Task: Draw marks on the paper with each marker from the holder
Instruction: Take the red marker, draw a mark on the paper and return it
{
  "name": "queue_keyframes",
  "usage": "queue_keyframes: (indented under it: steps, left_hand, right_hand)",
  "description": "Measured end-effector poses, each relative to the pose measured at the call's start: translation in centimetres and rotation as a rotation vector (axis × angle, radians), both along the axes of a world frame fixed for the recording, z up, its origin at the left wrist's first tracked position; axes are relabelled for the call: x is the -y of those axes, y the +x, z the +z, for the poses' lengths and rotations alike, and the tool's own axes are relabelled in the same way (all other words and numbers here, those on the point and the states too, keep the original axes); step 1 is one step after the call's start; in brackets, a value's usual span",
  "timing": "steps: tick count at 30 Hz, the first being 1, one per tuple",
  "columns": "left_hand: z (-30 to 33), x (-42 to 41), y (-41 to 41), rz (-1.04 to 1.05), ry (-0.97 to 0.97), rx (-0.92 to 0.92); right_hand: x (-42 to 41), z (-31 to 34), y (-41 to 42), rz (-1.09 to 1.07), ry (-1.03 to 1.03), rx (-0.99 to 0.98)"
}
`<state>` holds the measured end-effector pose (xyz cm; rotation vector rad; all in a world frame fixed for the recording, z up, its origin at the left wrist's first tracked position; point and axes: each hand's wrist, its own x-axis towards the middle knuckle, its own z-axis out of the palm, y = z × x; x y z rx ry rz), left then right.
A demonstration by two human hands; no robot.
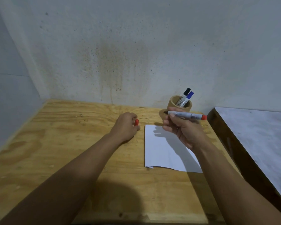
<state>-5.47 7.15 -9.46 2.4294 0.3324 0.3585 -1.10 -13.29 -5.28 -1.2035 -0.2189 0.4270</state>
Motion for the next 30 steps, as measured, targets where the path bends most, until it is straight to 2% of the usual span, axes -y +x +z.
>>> queue_keyframes:
  steps: [2, 4, 6, 9, 11, 16, 19, 30]
  left_hand:
    - [-0.3, 0.2, -0.6, 0.042, -0.018, 0.075]
    - [-0.3, 0.8, -1.7, 0.064, 0.021, 0.237]
    - [-0.5, 1.6, -2.8, -0.016, 0.063, 0.338]
    - [-1.3, 2.2, -3.9, -0.186, 0.113, 0.265]
    - [-2.0, 2.2, -4.0, -0.219, 0.201, 0.204]
    - [-2.8, 2.2, -3.9, -0.205, 0.271, 0.170]
    - [-3.2, 2.2, -3.9, -0.212, 0.310, 0.172]
    - [-3.3, 2.2, -3.9, -0.202, 0.315, 0.179]
  right_hand:
    - [-0.8, -0.6, 0.1, -0.057, -0.111, 0.070]
    - [-1.8, -1.1, 0.1, -0.086, -0.178, 0.122]
    - [-2.8, -1.7, 0.1, -0.102, -0.203, 0.144]
    - [-4.1, -2.4, 0.2, -0.124, -0.255, 0.170]
    - [-4.5, -2.9, 0.2, -0.139, -0.294, 0.206]
    - [-4.8, -3.6, -0.3, -0.093, -0.263, 0.195]
    - [-4.9, -3.8, -0.1, -0.099, -0.325, 0.239]
    - [-4.9, -4.5, 0.2, -0.131, -0.316, 0.305]
